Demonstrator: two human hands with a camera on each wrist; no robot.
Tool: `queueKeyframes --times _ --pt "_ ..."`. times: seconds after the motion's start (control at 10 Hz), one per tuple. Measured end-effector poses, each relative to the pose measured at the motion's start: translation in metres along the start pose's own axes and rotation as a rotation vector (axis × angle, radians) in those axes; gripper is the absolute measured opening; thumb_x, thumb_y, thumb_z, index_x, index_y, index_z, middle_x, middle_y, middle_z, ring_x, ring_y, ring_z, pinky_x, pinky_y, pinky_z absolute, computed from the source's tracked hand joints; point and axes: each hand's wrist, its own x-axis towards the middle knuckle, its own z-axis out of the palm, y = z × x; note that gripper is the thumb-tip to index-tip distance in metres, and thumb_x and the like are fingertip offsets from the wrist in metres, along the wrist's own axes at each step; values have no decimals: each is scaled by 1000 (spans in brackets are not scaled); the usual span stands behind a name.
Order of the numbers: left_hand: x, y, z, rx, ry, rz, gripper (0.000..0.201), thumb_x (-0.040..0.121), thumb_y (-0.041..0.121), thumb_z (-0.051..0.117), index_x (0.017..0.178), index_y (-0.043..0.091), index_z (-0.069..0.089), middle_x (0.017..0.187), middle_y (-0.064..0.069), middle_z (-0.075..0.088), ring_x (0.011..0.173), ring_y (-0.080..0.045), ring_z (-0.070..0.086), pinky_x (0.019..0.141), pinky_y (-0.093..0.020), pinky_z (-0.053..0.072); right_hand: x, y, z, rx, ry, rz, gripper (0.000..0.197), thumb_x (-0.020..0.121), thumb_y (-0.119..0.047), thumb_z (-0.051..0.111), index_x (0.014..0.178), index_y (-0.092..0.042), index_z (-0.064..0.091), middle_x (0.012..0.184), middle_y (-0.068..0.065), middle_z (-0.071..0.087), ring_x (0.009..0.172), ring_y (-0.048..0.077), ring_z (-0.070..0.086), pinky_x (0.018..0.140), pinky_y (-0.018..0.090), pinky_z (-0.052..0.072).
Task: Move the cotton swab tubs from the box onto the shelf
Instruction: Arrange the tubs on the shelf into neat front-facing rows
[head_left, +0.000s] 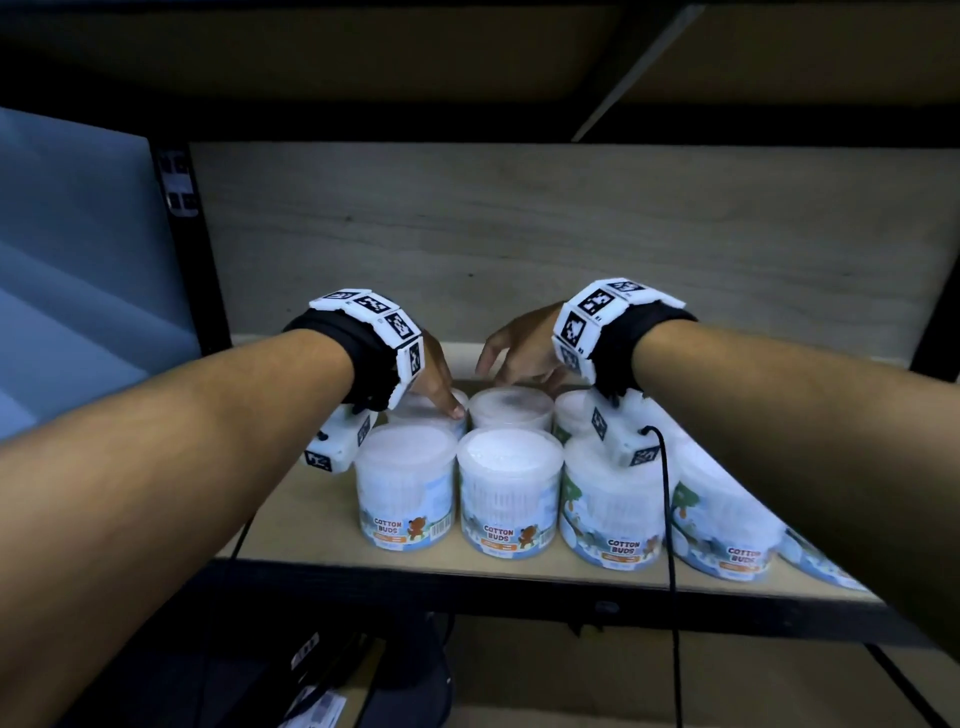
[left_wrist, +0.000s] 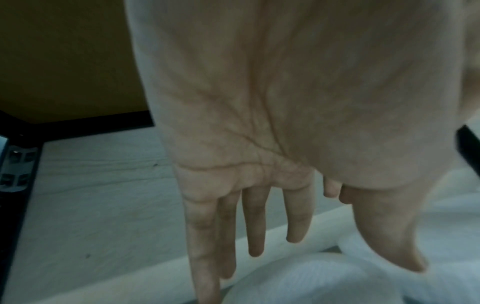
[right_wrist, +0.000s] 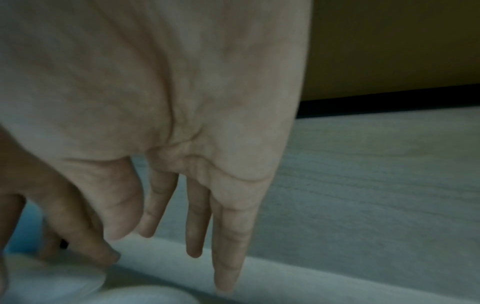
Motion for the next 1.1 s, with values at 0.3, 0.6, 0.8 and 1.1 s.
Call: queueKeyframes --times 0.3,0.6,0.8,1.1 --pt "-39 38 -12 36 205 350 56 84 63 60 132 35 58 130 17 60 103 -3 56 98 -20 39 -48 64 -36 22 14 70 42 96 -7 43 125 -31 60 126 4 57 115 28 61 96 42 53" --pt "-63 94 18 15 243 535 69 72 79 55 130 42 57 125 26 58 102 -1 60 96 -24 46 -138 124 -16 -104 -75 4 50 79 -46 77 125 -43 58 131 -9 59 123 11 54 107 35 44" --pt "-65 109 34 74 269 527 67 69 80 57 127 46 57 127 21 57 98 -3 55 91 -26 48 -157 145 17 -137 24 -29 63 72 -41 84 128 -45 54 137 -16 52 121 10 53 101 25 41" --pt "-126 113 70 96 540 644 59 85 63 53 140 40 46 148 16 40 134 -3 40 108 -25 38 -231 121 15 -275 467 -297 45 87 -43 68 130 -42 53 129 -21 56 117 -1 50 101 22 38"
